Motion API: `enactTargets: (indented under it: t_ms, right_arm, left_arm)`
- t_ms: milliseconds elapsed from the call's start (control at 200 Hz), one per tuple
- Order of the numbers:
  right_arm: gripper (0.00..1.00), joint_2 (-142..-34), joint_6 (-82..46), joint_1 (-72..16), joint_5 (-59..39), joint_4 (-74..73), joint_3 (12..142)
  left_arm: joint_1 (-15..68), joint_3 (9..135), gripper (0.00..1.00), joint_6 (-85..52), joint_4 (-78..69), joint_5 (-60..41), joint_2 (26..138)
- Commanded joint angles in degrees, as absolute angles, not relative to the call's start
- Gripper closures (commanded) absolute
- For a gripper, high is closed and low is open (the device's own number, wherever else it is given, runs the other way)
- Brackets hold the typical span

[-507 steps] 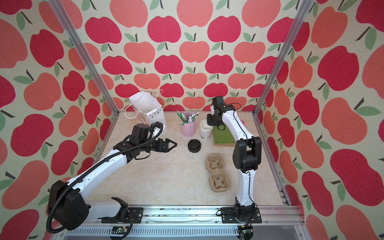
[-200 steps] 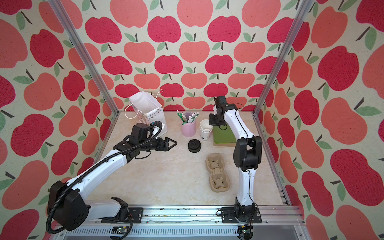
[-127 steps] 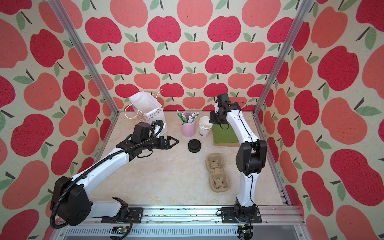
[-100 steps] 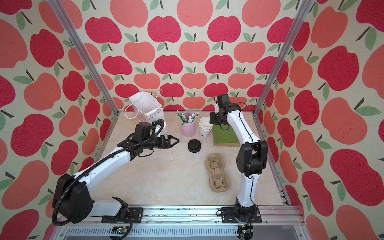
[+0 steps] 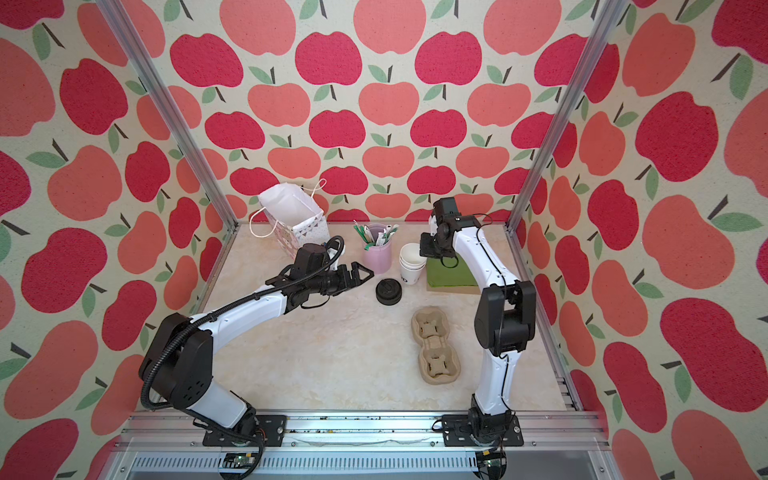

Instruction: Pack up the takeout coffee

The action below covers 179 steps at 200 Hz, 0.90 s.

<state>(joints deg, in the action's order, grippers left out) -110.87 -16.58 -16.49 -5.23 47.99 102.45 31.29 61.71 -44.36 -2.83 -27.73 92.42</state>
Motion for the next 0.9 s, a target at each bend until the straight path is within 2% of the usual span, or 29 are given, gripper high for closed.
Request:
enactTargets:
  t_ms: [0,485,890]
  right_arm:
    - [1.0,-108.5,-15.5,-16.5,-5.2,47.0,101.4]
    - [1.0,-107.8,-14.5,-16.4,-6.4,46.1,99.6]
    - [1.0,-107.8,-14.3,-16.7,-8.2,45.3,98.2]
  left_arm:
    - [32.0,64.8,0.0,-50.4,-6.6,-25.7,95.1]
    - [33.4,71.0,0.0,-61.6,-12.8,-28.3,107.3]
    - [33.8,75.0,0.01,-65.7,-14.2,-29.2,113.0]
